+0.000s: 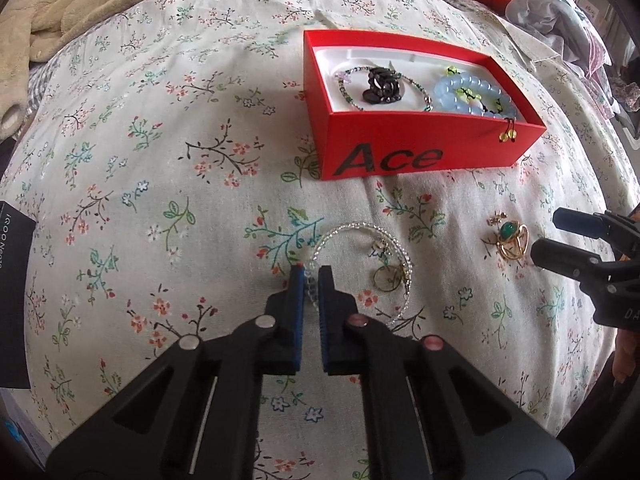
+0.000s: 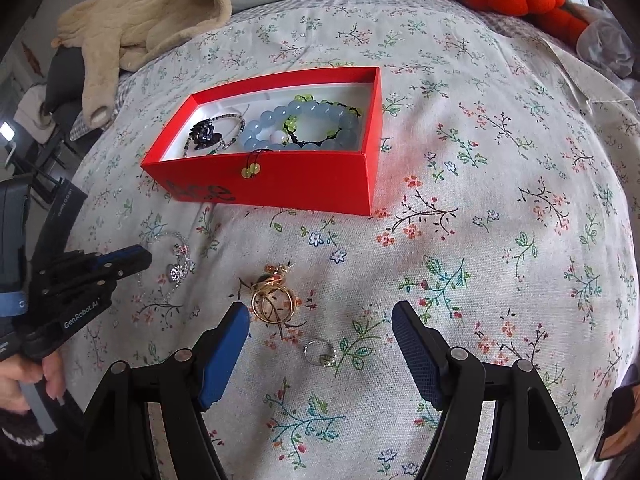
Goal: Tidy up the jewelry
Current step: 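Grasp the clear-bead bracelet with the left tool while the right tool grasps the gold pendant, then carry the bracelet and pendant into the red box and open both tools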
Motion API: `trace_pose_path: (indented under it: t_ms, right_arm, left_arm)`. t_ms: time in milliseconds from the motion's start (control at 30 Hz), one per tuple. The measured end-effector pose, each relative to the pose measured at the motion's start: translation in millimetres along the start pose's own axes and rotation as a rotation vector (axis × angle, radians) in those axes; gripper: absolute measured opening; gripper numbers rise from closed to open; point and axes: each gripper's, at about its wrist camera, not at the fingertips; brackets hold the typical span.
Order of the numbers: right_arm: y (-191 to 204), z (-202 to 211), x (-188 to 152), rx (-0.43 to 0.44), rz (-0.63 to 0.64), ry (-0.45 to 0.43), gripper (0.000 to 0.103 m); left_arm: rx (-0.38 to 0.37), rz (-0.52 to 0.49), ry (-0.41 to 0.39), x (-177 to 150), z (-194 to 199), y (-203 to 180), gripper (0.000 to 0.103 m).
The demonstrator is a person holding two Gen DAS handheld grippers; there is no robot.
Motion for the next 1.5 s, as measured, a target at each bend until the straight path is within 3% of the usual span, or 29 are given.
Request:
trace_pose_path:
  t_ms: [167, 333, 600, 867, 1067, 1500]
  right_arm:
    - [0.4, -1.4, 4.2, 0.024, -0.022, 0.013, 0.072]
    - [2.7, -2.9, 7.6, 0.049, -0.056, 0.025, 0.061]
    - [17.1, -9.9, 11.9, 0.085, -0.050, 0.037, 0.044]
    - [25.0, -24.5, 10.7, 0.039, -0.020, 0.061, 0.028]
    - [24.9, -16.4, 11.8, 0.046, -0.016, 0.036, 0.027]
    - [3.8, 17.9, 19.6, 0.091, -0.085, -0.042, 0.027]
  left_arm:
    - [-0.036, 0.016, -0.078, 4.3, 28.4, 6.8, 0.008]
    - [-0.052, 0.028, -0.119, 4.0, 43.5, 14.1, 0.008]
    - [-0.072, 0.046, -0.141, 5.6, 49.7, 20.2, 0.008]
    - [-0.078, 0.053, -0.129, 4.8, 46.9, 23.8, 0.008]
    - [-0.067, 0.079, -0.114, 6.3, 41.2, 27.6, 0.008]
    - [-0.129, 0.094, -0.181, 20.5, 61.8, 12.4, 0.008]
Point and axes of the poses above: each gripper's, at about its wrist camera, not at the fingertips, and z roughly against the way its jaws point, y to its left, x to its top, and after that the axes turned 1 degree about x, right-handed
